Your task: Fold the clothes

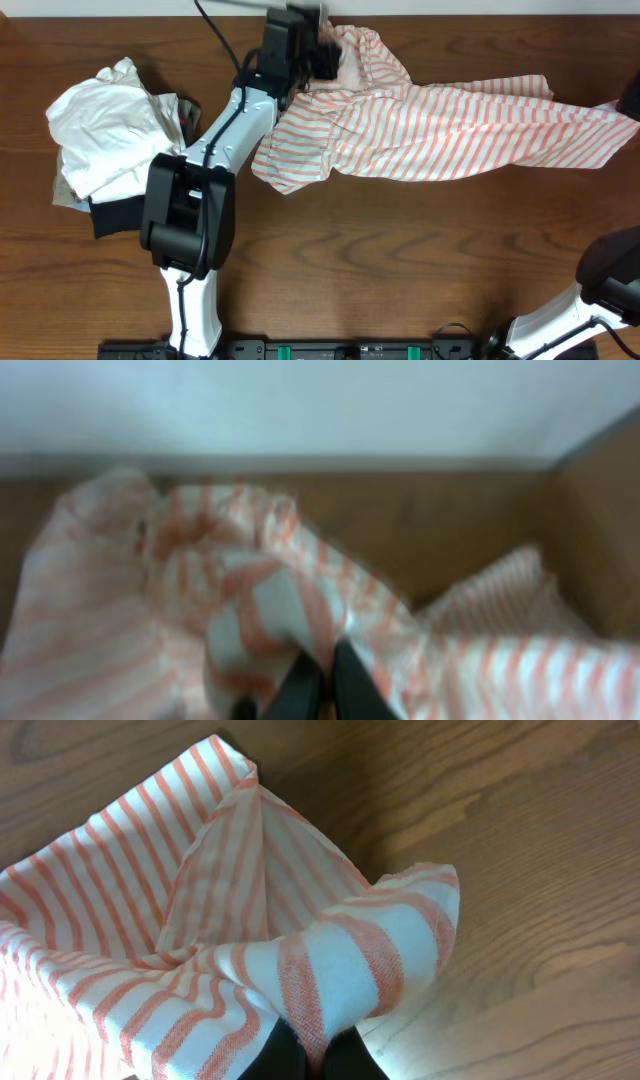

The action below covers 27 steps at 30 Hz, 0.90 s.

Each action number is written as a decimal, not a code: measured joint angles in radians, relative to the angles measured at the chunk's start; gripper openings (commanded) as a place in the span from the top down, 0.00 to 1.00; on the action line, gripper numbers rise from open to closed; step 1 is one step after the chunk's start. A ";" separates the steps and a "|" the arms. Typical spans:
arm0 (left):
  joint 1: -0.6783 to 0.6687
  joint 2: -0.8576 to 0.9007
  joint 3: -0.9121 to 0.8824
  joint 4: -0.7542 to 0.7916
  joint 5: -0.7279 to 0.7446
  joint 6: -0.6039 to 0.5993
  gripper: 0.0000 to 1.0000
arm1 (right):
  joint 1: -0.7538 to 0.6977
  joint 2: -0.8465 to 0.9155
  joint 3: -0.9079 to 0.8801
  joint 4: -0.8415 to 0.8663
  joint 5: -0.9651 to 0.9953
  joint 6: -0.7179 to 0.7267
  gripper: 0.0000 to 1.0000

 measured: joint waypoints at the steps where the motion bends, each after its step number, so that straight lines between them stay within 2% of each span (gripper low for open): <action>1: -0.001 0.000 0.006 0.119 -0.032 -0.022 0.94 | 0.000 0.000 0.000 -0.002 0.000 0.000 0.99; 3: 0.000 -0.001 0.020 0.245 -0.092 -0.060 0.94 | 0.000 0.000 0.000 -0.003 0.000 0.000 0.99; 4: 0.000 -0.002 0.031 0.275 -0.120 -0.078 0.74 | 0.000 0.000 0.000 -0.005 0.000 0.000 0.99; 5: 0.002 -0.003 0.042 0.285 -0.143 -0.092 0.27 | 0.000 0.000 0.000 -0.004 0.000 0.000 0.99; 6: 0.003 -0.003 0.049 0.280 -0.160 -0.110 0.05 | 0.000 0.000 0.000 -0.004 0.000 0.000 0.99; 7: 0.005 -0.003 0.053 0.257 -0.174 -0.123 0.02 | 0.000 0.000 0.000 -0.005 0.000 0.000 0.99; 9: 0.011 -0.004 0.056 0.179 -0.191 -0.142 0.02 | 0.000 0.000 0.000 -0.005 0.000 0.000 0.99; 12: 0.020 -0.005 0.058 -0.056 -0.200 -0.146 0.02 | 0.000 0.000 0.000 -0.006 0.000 0.000 0.99; 15: 0.027 -0.004 0.050 -0.252 -0.205 -0.097 0.02 | 0.000 0.000 -0.001 -0.007 0.000 0.000 0.99; 22: 0.027 -0.004 0.049 -0.454 -0.205 0.039 0.02 | 0.000 0.000 -0.001 -0.007 0.000 0.000 0.99; 27: 0.027 -0.004 0.050 -0.510 -0.209 0.125 0.02 | 0.000 0.000 -0.001 -0.007 0.000 0.000 0.99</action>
